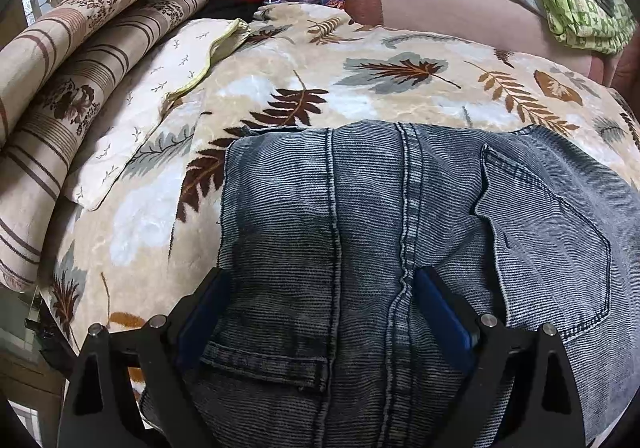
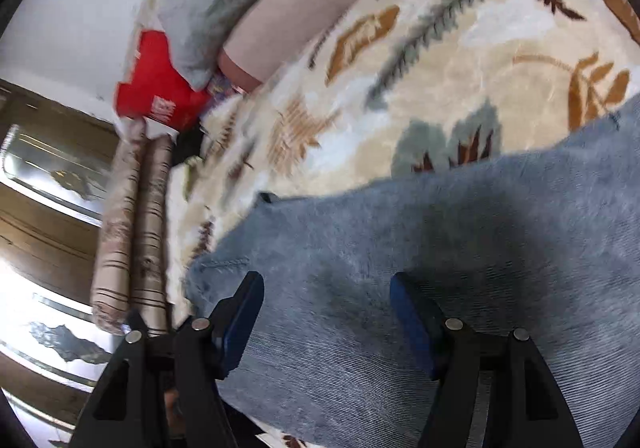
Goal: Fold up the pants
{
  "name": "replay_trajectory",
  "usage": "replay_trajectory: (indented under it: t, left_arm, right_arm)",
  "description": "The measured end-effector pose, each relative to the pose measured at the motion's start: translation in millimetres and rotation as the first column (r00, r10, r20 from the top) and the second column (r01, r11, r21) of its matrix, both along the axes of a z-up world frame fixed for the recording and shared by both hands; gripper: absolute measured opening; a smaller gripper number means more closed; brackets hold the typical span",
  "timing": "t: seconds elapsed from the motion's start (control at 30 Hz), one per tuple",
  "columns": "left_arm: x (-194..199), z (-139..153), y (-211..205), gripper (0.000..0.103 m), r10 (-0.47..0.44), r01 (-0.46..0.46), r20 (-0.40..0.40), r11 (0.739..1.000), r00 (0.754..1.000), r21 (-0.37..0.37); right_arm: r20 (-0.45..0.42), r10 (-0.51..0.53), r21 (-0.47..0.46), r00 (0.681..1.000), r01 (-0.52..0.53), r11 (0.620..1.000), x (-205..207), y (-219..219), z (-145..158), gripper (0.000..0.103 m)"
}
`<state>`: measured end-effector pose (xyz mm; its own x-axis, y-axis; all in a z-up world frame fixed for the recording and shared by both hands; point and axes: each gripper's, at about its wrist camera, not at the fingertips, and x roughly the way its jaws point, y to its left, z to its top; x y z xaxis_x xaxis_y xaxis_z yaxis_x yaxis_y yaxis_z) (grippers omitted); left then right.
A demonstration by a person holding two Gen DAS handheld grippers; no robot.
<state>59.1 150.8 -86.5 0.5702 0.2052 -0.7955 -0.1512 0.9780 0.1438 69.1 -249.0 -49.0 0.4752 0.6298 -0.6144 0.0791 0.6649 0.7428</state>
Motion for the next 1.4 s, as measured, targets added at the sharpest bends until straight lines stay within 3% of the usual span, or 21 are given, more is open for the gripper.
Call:
replay_trajectory:
  t: [0.07,0.17,0.2,0.27,0.37,0.47,0.7,0.8,0.93,1.0,1.1,1.2,1.3,1.33,1.37,1.4]
  left_arm:
    - [0,0,0,0.095,0.001,-0.001,0.002,1.0,1.0,0.003]
    - [0,0,-1,0.096,0.0,0.0,0.007,1.0,1.0,0.008]
    - [-1,0,-1,0.096,-0.003,0.003,0.008,1.0,1.0,0.009]
    - [-2,2,1,0.096,-0.003,0.004,0.016,1.0,1.0,-0.005]
    - [-3,6,4,0.096,0.008,-0.008,0.013,0.999,1.0,-0.032]
    - [-14,19,6,0.096,0.01,-0.007,0.045,0.999,0.999,-0.053]
    - [-55,47,21,0.096,0.039,-0.013,0.147,0.985,0.988,-0.171]
    - [-59,48,26,0.096,0.054,-0.022,0.145,0.977,0.988,-0.21]
    - [-58,50,23,0.096,0.05,-0.015,0.147,0.973,0.988,-0.229]
    - [-59,53,17,0.096,0.04,-0.003,0.151,0.972,0.988,-0.236]
    - [-62,55,8,0.096,0.014,0.022,0.156,0.974,0.988,-0.224]
    - [-64,53,3,0.096,-0.003,0.034,0.149,0.977,0.989,-0.208]
    - [-64,53,1,0.096,-0.005,0.034,0.149,0.98,0.989,-0.198]
    - [-64,53,0,0.096,-0.004,0.034,0.15,0.98,0.989,-0.197]
    - [-63,52,0,0.096,-0.003,0.033,0.151,0.98,0.988,-0.194]
    - [-62,51,-1,0.096,-0.004,0.033,0.149,0.981,0.989,-0.189]
  right_arm:
    - [-0.008,-0.031,0.004,0.999,0.031,0.999,6,-10,-3,0.069]
    - [-0.106,-0.072,-0.075,0.992,0.065,0.995,33,-28,-33,0.069]
    - [-0.115,-0.084,-0.027,0.99,0.082,0.996,41,-34,-43,0.069]
    - [-0.116,-0.09,-0.02,0.989,0.088,0.996,44,-34,-34,0.07]
    - [-0.044,-0.062,-0.077,0.997,0.058,0.995,35,-24,-11,0.07]
    - [-0.015,-0.063,-0.077,0.998,0.062,0.995,7,-31,3,0.07]
    - [0.066,-0.197,-0.021,0.978,0.199,0.98,-108,-83,41,0.071]
    - [0.023,-0.331,0.021,0.944,0.33,0.944,-159,-114,35,0.071]
    - [-0.093,-0.477,0.064,0.874,0.483,0.873,-188,-146,12,0.071]
    - [-0.146,-0.514,0.091,0.845,0.529,0.844,-189,-155,-1,0.071]
    - [-0.185,-0.53,0.095,0.827,0.552,0.828,-182,-157,-13,0.071]
    - [-0.16,-0.537,0.06,0.828,0.552,0.832,-177,-156,-12,0.071]
    - [-0.164,-0.59,0.016,0.79,0.601,0.799,-176,-168,-16,0.071]
    - [-0.178,-0.607,0.014,0.775,0.618,0.786,-176,-174,-20,0.066]
    - [-0.177,-0.593,0.001,0.786,0.602,0.798,-170,-177,-21,0.058]
    - [-0.173,-0.575,-0.031,0.8,0.579,0.815,-164,-176,-21,0.032]
